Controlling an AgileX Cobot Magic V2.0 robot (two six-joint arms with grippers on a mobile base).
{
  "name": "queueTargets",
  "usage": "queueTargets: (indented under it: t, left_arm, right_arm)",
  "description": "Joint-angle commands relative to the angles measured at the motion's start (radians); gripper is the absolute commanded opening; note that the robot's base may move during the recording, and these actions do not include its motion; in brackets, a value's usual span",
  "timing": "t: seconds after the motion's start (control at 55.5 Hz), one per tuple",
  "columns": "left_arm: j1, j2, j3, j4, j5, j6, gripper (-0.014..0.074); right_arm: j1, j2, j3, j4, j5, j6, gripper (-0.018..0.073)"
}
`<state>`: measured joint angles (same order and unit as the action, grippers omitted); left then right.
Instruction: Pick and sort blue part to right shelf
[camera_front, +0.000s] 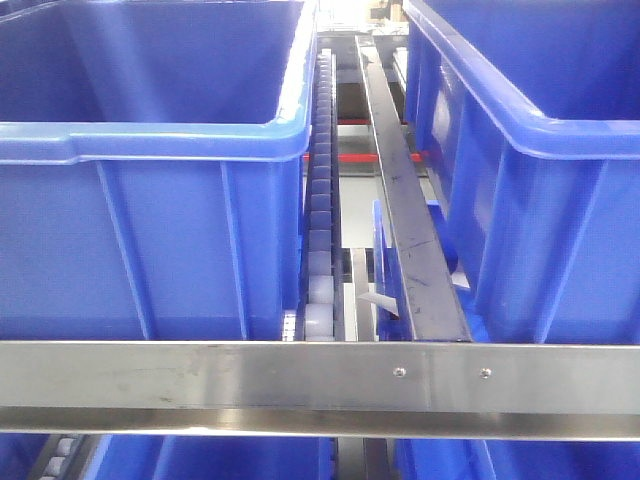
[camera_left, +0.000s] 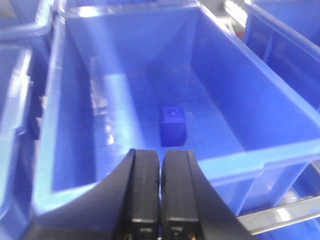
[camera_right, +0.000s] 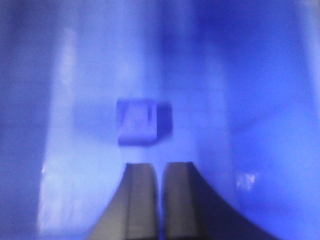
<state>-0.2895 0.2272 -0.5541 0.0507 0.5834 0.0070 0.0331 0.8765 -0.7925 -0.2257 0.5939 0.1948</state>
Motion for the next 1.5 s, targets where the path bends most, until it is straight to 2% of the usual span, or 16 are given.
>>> queueTargets:
  t: [0.0,0.18,0.361,0.469,0.721,1.316,1.389,1.479]
  left_arm:
    - [0.003,-0.025,0.005,0.005,-0.1,0.001,0.0124]
    - [0.003,-0.061,0.051,0.005,-0.144,0.001,0.0124]
    - [0.003,-0.061,0.051,0.005,-0.156,0.001,0.0124]
    - [0.003,-0.059,0.051,0.008,-0.164,0.001,0.0124]
    - [0.003,-0.059,0.051,0.008,-0.164,0.001,0.0124]
    - [0.003,-0.059,0.057,0.004,-0.164,0.001,0.0124]
    - [0.012,-0.072,0.097,0.004,-0.227,0.001,0.0124]
    - [0.063,-0.107,0.197,0.004,-0.396,0.001,0.0124]
  right_arm:
    - [-0.002,-0.182,0.074,-0.024,-0.093,-0.012,0.0045]
    - [-0.001,-0.571,0.241,-0.024,-0.104,-0.012,0.0048]
    - [-0.001,-0.921,0.338,-0.022,-0.065,-0.011,0.0048]
    - [-0.001,-0.842,0.335,0.006,0.022,-0.011,0.0048]
    - [-0.001,-0.785,0.337,0.008,-0.056,-0.011,0.0048]
    - [-0.001,-0.785,0.337,0.008,-0.053,-0.011,0.0048]
    - [-0.001,-0.785,0.337,0.008,-0.053,-0.011,0.0048]
    - [-0.001,-0.785,0.337,0.008,-0.053,-0.011,0.0048]
